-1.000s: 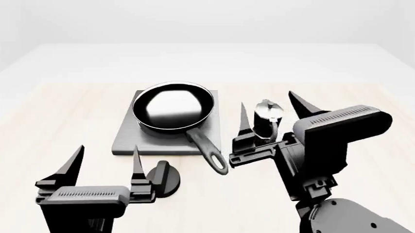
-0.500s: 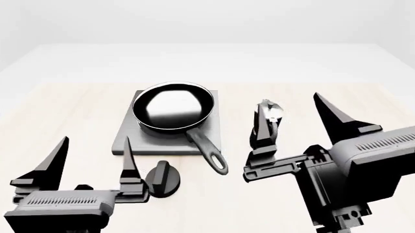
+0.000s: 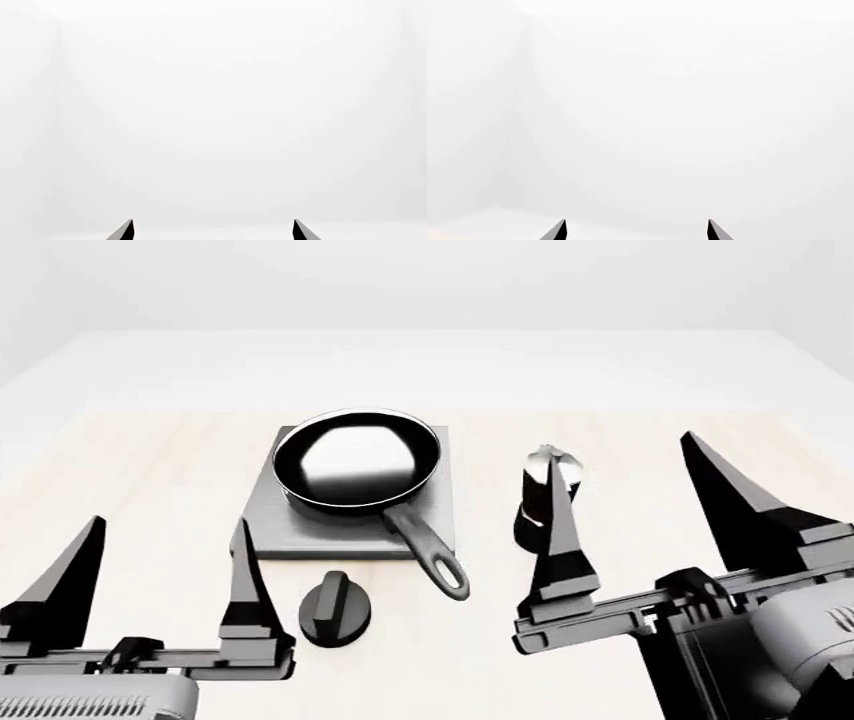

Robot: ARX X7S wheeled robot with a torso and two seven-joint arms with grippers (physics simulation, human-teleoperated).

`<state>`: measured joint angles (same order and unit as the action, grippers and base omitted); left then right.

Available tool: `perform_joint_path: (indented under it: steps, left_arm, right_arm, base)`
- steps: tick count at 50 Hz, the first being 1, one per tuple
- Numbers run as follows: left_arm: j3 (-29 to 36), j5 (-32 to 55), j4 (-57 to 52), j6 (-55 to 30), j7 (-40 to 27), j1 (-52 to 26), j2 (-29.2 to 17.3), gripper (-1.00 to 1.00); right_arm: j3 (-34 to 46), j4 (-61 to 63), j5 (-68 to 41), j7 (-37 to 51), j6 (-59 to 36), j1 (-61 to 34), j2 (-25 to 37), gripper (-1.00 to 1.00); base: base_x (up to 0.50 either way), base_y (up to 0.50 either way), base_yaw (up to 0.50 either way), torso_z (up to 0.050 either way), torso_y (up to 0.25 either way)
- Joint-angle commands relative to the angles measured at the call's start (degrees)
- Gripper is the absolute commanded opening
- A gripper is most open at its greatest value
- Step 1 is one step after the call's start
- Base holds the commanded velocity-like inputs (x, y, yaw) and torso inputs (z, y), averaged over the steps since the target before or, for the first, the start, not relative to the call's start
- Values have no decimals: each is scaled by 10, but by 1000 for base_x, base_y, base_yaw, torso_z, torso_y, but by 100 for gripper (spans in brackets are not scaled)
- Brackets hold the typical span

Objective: Put the frying pan on the stove.

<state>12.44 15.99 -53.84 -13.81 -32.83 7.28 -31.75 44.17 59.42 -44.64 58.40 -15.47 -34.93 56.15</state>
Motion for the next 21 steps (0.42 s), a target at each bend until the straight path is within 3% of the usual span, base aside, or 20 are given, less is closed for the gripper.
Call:
perform_joint_path:
  steps: [1, 9, 15, 21]
  left_arm:
    - [2, -8, -40, -9, -11, 11, -12, 100]
    - [16, -3, -61, -8, -33, 7, -35, 100]
    - [68, 18, -61, 28, -113, -14, -110, 100]
    - [133, 29, -61, 62, -190, -50, -179, 100]
  right_arm:
    - [211, 5, 19, 97, 118, -132, 82, 100]
    - [496, 6, 56, 183, 214, -354, 108, 100]
    - [713, 6, 90, 259, 272, -525, 91, 100]
    - [845, 5, 120, 314, 314, -624, 68, 100]
  base:
    - [0, 0, 0, 0, 0]
    - [0, 0, 0, 0, 0]
    - [0, 0, 0, 0, 0]
    - [0, 0, 0, 0, 0]
